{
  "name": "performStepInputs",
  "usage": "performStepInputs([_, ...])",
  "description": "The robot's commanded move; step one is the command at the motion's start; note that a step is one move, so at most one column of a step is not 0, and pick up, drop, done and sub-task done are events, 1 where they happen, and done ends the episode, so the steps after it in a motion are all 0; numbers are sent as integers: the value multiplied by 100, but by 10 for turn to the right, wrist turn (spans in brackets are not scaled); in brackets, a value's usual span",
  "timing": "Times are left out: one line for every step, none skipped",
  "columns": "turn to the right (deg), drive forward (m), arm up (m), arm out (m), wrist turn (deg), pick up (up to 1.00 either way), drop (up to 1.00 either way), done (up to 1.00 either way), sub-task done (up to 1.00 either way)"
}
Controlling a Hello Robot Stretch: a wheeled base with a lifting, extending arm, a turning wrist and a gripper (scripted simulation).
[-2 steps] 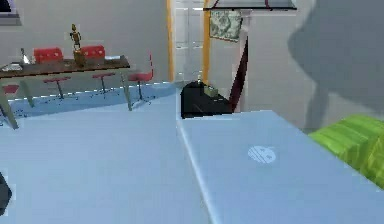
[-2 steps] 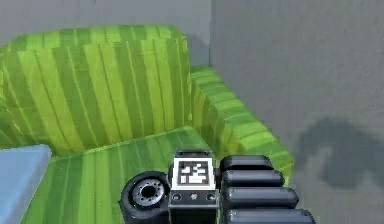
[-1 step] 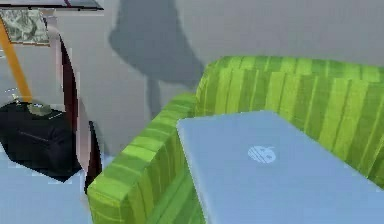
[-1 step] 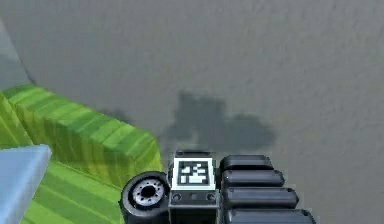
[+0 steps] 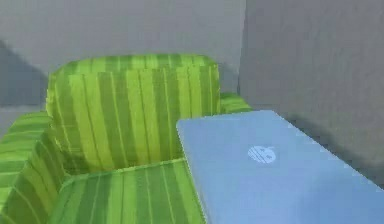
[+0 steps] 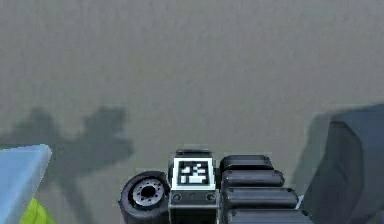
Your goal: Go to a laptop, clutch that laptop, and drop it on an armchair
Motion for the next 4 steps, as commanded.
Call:
performStepInputs([-450, 0, 0, 0, 0, 0, 0, 0, 0])
performStepInputs([-450, 0, 0, 0, 0, 0, 0, 0, 0])
performStepInputs([-150, 0, 0, 0, 0, 0, 0, 0, 0])
performStepInputs([0, 0, 0, 34, 0, 0, 0, 0, 0])
